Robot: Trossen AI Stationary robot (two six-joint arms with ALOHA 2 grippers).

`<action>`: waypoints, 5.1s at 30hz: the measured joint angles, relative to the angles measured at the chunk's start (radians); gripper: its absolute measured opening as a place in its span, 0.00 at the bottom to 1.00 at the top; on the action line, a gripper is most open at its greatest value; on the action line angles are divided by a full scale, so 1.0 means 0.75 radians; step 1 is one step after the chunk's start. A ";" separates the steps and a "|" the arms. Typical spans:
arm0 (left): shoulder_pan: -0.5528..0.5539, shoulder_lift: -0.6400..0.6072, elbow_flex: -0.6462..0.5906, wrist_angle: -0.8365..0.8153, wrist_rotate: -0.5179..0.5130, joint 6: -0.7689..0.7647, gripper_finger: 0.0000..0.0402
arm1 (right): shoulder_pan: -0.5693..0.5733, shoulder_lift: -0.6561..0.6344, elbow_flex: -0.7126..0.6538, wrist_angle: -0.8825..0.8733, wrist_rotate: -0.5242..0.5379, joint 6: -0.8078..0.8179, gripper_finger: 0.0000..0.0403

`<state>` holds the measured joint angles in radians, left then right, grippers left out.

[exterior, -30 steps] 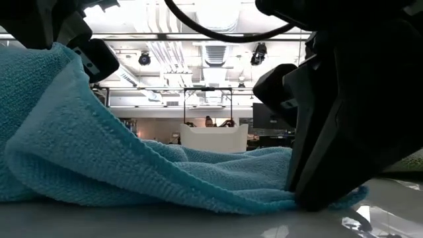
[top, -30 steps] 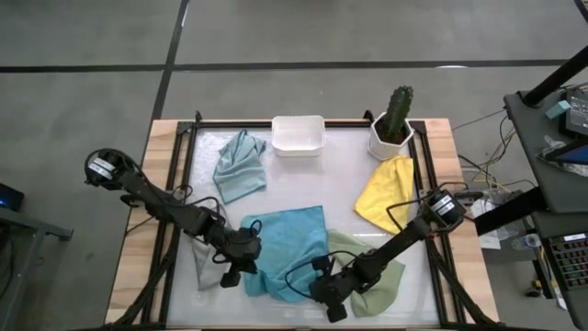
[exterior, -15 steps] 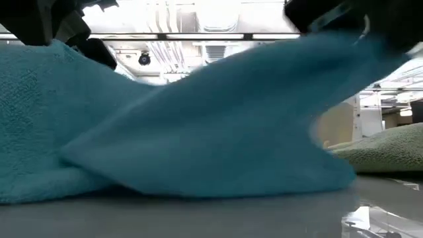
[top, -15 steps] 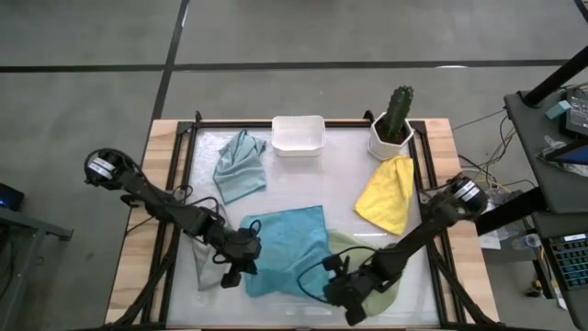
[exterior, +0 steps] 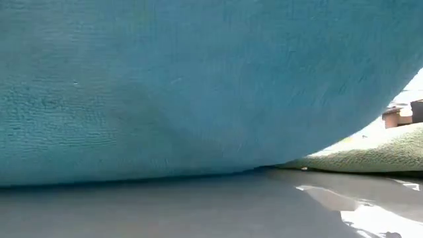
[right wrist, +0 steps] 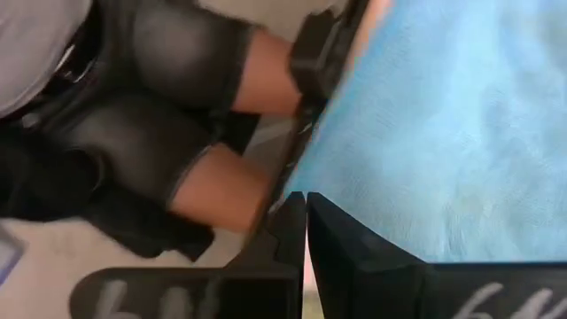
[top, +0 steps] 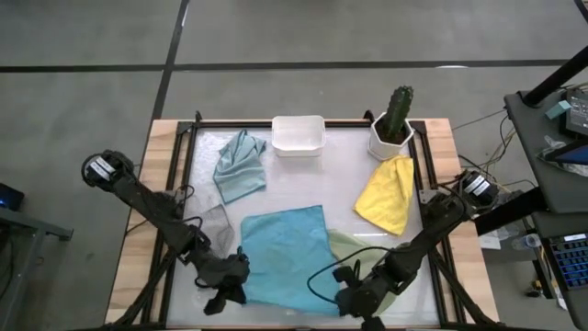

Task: Fold microfiber towels
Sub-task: Fold the blue cloth

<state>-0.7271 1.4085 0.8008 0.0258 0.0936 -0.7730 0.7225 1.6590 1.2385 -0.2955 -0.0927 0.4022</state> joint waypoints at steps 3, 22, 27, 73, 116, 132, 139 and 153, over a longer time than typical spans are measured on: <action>-0.004 0.051 0.005 0.035 -0.010 -0.009 0.00 | 0.002 0.002 0.000 0.021 -0.028 -0.001 0.02; 0.067 0.145 -0.003 0.043 -0.004 0.103 0.00 | -0.125 0.161 -0.045 0.051 0.104 -0.153 0.09; 0.121 0.119 -0.002 -0.022 -0.135 0.154 0.00 | -0.127 0.210 -0.044 0.097 0.085 -0.144 0.24; 0.394 0.117 -0.025 -0.387 -0.532 0.074 0.00 | -0.069 0.316 -0.020 0.123 0.595 0.087 0.41; 0.403 0.117 -0.026 -0.427 -0.532 0.104 0.00 | -0.078 0.184 -0.002 -0.083 0.539 0.430 0.32; 0.274 0.092 0.056 -0.430 0.097 0.038 0.00 | -0.106 0.100 0.188 -0.439 0.483 0.027 0.02; 0.298 0.016 0.057 -0.652 0.215 0.044 0.00 | -0.301 0.013 0.201 -0.631 0.484 -0.213 0.02; 0.623 -0.123 0.045 -0.868 0.012 0.238 0.00 | -0.763 -0.009 0.124 -0.653 0.363 -0.662 0.02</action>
<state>-0.2595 1.3164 0.8345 -0.6252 0.1028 -0.5949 0.1503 1.6524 1.3311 -0.7856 0.1797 -0.0944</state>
